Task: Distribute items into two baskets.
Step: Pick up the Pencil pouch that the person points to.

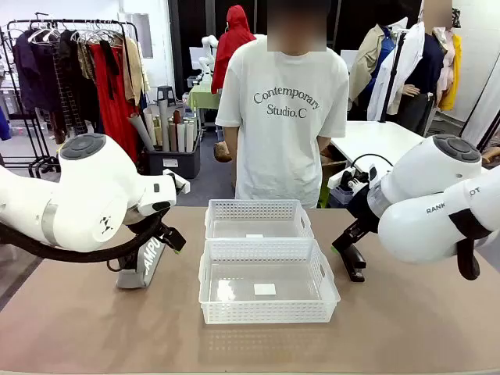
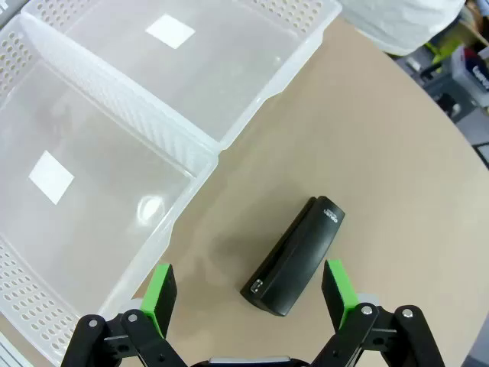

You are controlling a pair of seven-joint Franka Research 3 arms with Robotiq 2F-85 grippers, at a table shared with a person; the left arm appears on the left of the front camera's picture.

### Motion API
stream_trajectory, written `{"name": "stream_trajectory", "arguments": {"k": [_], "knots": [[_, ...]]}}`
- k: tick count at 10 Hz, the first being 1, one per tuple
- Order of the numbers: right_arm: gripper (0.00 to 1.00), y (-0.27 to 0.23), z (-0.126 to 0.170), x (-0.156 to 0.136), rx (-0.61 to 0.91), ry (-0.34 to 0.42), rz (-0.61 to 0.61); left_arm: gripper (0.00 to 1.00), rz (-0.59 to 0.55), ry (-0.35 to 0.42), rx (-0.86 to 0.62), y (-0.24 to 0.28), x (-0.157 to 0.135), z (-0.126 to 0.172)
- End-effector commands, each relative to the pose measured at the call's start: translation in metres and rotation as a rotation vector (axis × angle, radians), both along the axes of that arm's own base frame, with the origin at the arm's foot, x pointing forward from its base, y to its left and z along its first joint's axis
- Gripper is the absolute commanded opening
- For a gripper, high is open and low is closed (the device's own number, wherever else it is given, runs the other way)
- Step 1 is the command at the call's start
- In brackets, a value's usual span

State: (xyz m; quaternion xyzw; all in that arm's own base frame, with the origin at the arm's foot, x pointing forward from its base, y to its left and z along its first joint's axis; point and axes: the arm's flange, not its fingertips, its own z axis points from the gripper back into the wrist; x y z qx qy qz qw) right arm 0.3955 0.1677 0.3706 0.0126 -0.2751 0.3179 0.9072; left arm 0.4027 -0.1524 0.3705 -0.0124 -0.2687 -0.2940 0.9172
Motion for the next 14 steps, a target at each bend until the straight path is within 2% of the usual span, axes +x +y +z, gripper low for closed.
{"name": "stream_trajectory", "arguments": {"k": [1, 14], "knots": [[1.00, 0.0000, 0.0001, 0.0000, 0.000, 0.000, 0.000, 1.00, 0.000, -0.001, 0.000, 0.0000, 0.0000, 0.0004], [1.00, 0.0000, 0.0001, 0.0000, 0.000, 0.000, 0.000, 1.00, 0.000, -0.001, 0.000, 0.0000, 0.0000, 0.0004]]}}
